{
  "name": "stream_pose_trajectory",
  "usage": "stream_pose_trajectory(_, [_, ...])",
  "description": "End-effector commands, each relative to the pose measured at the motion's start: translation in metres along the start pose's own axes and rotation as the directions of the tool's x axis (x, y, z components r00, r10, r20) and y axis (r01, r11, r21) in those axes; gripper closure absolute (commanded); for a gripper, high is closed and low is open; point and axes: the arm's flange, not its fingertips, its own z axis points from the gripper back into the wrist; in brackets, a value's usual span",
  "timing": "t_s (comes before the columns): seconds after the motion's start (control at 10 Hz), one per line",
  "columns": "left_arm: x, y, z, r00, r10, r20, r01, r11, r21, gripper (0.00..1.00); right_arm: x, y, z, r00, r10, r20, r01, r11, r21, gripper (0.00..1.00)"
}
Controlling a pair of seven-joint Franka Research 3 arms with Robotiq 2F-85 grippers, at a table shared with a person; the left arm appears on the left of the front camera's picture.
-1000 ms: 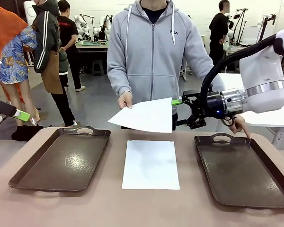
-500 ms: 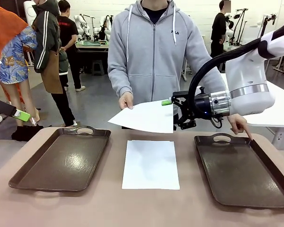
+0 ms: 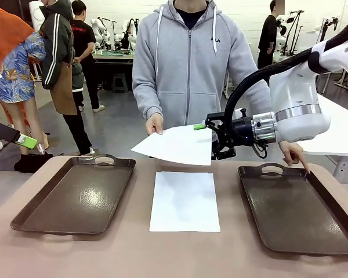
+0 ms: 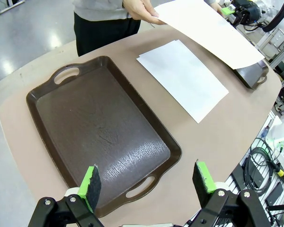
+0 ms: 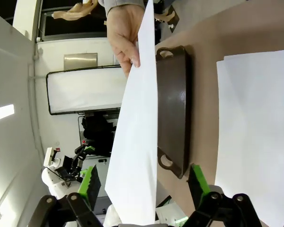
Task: Sort the A4 documents.
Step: Receive the A4 Paper.
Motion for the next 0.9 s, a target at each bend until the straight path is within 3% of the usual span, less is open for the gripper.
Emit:
stream_pose_trajectory(0.0, [0.0,0.002,-0.001,1.0,-0.008,0.009,0.008,1.0,-0.006,0.0,0.006,-0.002,-0.004,0.999,-0.036,0.01,0.035,0.997,0.076,0.18])
stream_pose_trajectory(0.5, [0.0,0.002,-0.001,1.0,-0.008,0.009,0.008,1.0,-0.006,0.0,-0.001,-0.014,-0.015,0.996,-0.071,-0.048,0.076,0.991,0.112,0.64])
stream_pose_trajectory(0.8, [0.0,0.002,-0.001,1.0,-0.008,0.009,0.008,1.0,-0.006,0.0,0.001,-0.019,-0.012,0.995,-0.088,-0.039,0.093,0.984,0.152,0.93])
